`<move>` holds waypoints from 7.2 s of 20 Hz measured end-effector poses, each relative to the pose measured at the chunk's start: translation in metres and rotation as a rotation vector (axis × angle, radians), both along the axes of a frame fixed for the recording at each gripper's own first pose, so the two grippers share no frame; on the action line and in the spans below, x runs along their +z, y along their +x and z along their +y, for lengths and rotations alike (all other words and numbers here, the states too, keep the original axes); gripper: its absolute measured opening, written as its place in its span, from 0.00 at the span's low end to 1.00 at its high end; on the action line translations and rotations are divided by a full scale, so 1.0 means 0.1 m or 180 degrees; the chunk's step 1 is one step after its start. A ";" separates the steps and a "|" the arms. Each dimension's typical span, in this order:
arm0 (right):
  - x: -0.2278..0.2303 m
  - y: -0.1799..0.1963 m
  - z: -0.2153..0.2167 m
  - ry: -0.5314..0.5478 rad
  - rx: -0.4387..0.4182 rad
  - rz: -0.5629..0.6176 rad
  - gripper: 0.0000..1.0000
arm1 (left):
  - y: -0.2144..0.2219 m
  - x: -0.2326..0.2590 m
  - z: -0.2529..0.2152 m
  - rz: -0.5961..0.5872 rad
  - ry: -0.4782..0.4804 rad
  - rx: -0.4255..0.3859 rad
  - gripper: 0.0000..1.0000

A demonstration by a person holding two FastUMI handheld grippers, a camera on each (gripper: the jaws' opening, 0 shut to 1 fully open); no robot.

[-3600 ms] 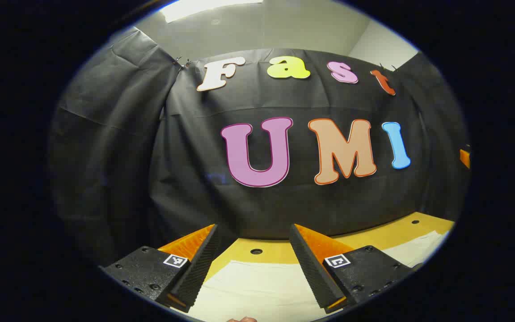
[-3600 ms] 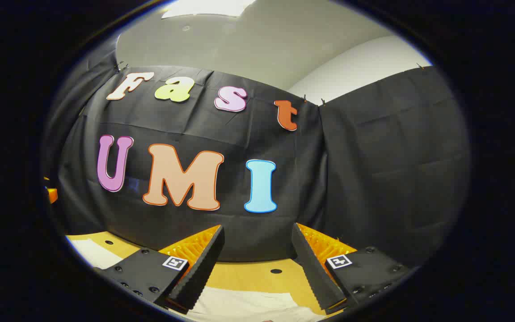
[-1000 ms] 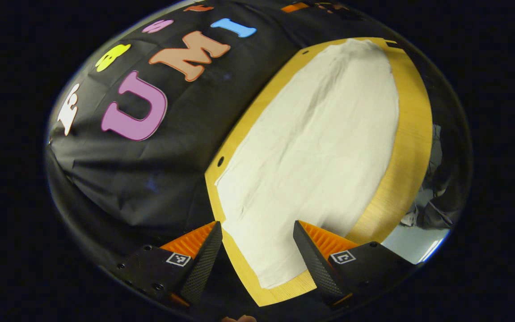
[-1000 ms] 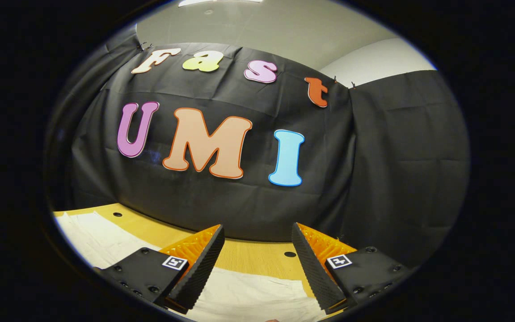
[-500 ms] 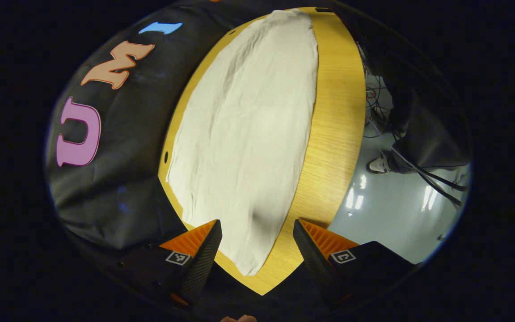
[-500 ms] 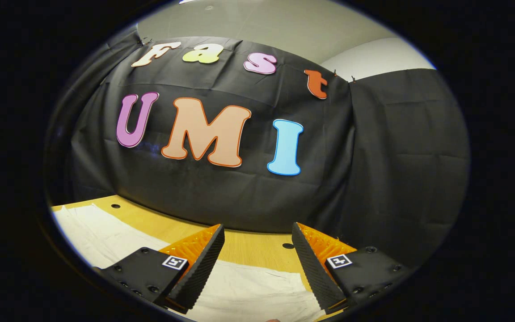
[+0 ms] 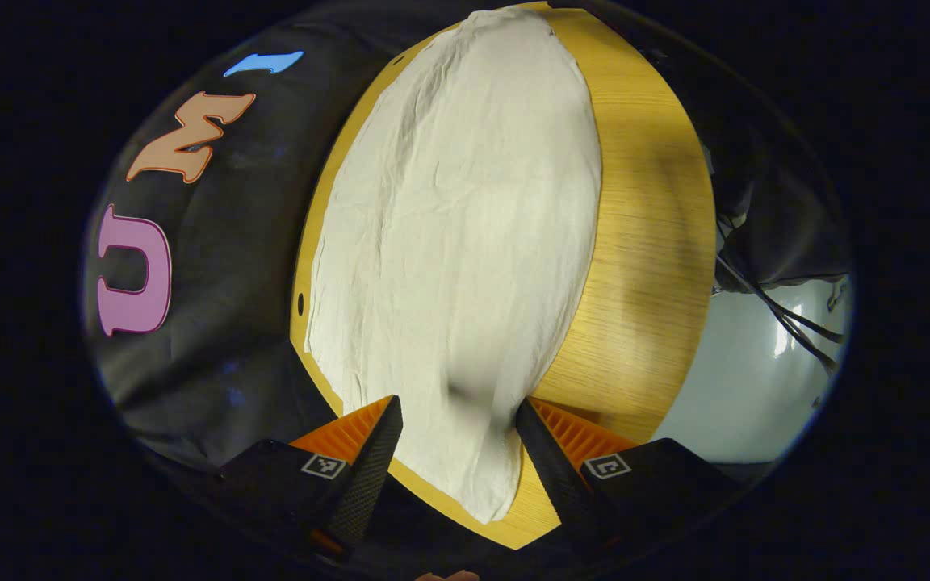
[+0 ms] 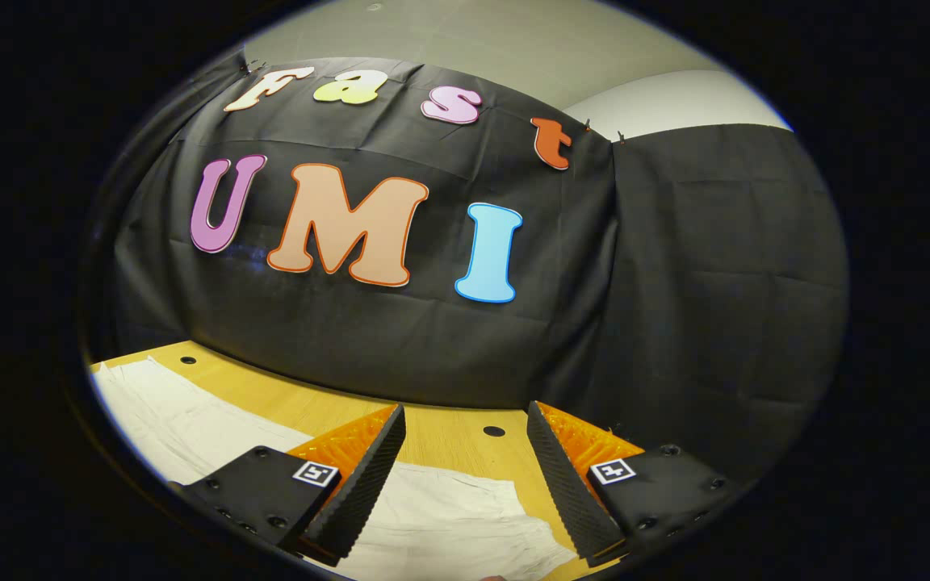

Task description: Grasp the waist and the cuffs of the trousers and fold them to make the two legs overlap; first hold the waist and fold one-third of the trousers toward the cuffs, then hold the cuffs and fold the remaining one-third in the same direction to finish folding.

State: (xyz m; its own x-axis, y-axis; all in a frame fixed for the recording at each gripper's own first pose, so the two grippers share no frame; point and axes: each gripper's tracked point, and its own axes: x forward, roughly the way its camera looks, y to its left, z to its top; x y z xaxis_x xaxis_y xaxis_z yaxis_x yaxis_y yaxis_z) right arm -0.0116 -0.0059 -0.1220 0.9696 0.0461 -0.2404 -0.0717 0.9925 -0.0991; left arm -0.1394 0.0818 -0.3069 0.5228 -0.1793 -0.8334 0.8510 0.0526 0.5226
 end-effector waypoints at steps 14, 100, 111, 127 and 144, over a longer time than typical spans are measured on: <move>-0.46 -0.27 -0.22 -0.0772 0.0495 0.0374 0.99 | -0.07 -0.19 -0.07 0.0055 0.0047 0.0052 0.02; -2.34 1.35 0.33 -0.2092 0.0853 0.1350 0.10 | 3.11 0.28 -1.08 -0.1086 -0.1105 0.1619 0.00; -1.89 0.91 0.19 -0.1014 0.0578 0.1303 0.98 | 2.36 0.82 -1.86 -0.0632 -0.2486 0.2044 0.95; -2.51 0.23 -0.57 0.0818 -0.0650 0.2108 0.97 | 1.68 1.89 -2.29 -0.0439 -0.3911 0.2474 0.96; -2.97 0.26 -0.74 0.1597 -0.1251 0.2578 0.20 | 1.26 1.88 -2.21 -0.0514 -0.3702 0.2682 0.96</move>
